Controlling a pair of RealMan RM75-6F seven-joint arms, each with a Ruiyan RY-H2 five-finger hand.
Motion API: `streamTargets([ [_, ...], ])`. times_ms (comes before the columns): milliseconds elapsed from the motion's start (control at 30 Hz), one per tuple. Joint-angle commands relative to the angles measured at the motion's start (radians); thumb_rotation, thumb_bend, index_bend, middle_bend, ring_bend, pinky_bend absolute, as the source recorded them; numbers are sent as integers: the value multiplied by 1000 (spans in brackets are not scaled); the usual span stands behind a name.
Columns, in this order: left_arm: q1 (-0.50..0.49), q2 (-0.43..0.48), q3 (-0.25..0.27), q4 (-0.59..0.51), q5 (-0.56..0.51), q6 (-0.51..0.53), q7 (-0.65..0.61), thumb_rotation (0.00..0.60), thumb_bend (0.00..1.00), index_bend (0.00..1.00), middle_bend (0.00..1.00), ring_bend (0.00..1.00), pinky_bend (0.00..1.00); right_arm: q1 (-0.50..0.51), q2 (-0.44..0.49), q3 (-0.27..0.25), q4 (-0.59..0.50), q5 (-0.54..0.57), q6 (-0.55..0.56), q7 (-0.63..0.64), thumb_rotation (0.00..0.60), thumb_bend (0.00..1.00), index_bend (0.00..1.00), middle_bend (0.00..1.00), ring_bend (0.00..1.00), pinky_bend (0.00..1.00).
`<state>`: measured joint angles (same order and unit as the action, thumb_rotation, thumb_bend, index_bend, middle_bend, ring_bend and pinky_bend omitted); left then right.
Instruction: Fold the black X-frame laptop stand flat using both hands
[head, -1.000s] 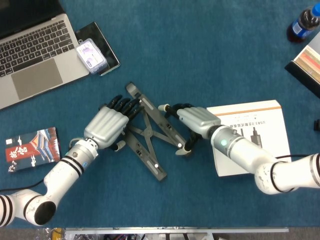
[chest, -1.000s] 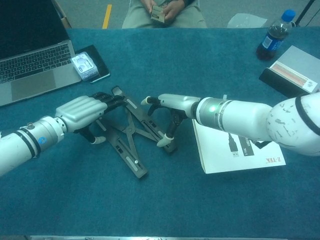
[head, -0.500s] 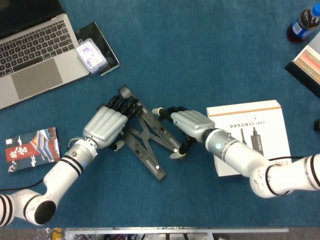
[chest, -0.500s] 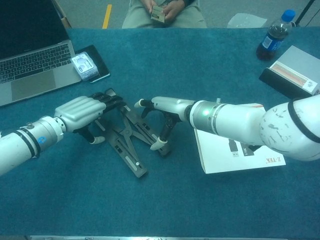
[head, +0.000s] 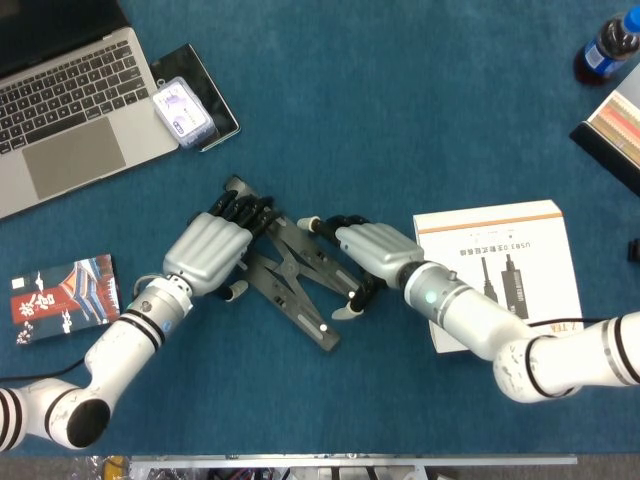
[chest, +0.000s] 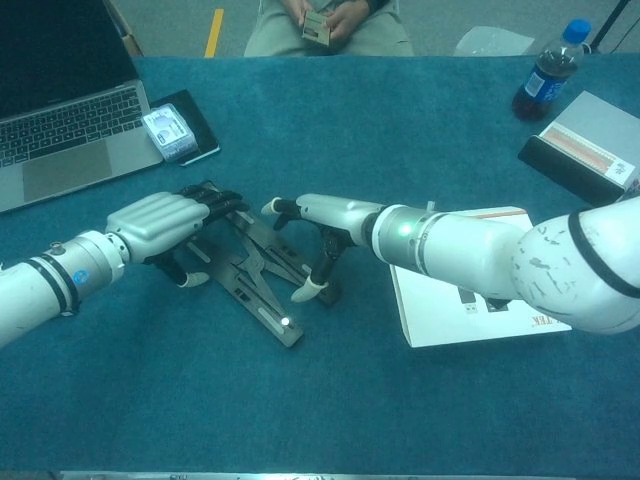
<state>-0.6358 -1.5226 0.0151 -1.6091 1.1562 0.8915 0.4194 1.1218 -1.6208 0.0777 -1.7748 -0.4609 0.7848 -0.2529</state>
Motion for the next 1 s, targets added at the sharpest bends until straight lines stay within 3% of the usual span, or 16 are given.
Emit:
streamTargets([
  [33,0,7,5,-8,-2,2,8,600,263,0,0,0,0,-4,8,4,-8,-4,0,3,600,0,0,103,0,0],
  [533,-46,51,27,-64,40,-22,105,600,264,0,0,0,0,-66,170,78,-59,-53,30,79,600,0,0,90,0,0],
  [1000,-155,38,29,-81,-90,-107,279,600,264,0,0,0,0,-124,247,91,-42,-80,5,143,600,0,0,91,0,0],
])
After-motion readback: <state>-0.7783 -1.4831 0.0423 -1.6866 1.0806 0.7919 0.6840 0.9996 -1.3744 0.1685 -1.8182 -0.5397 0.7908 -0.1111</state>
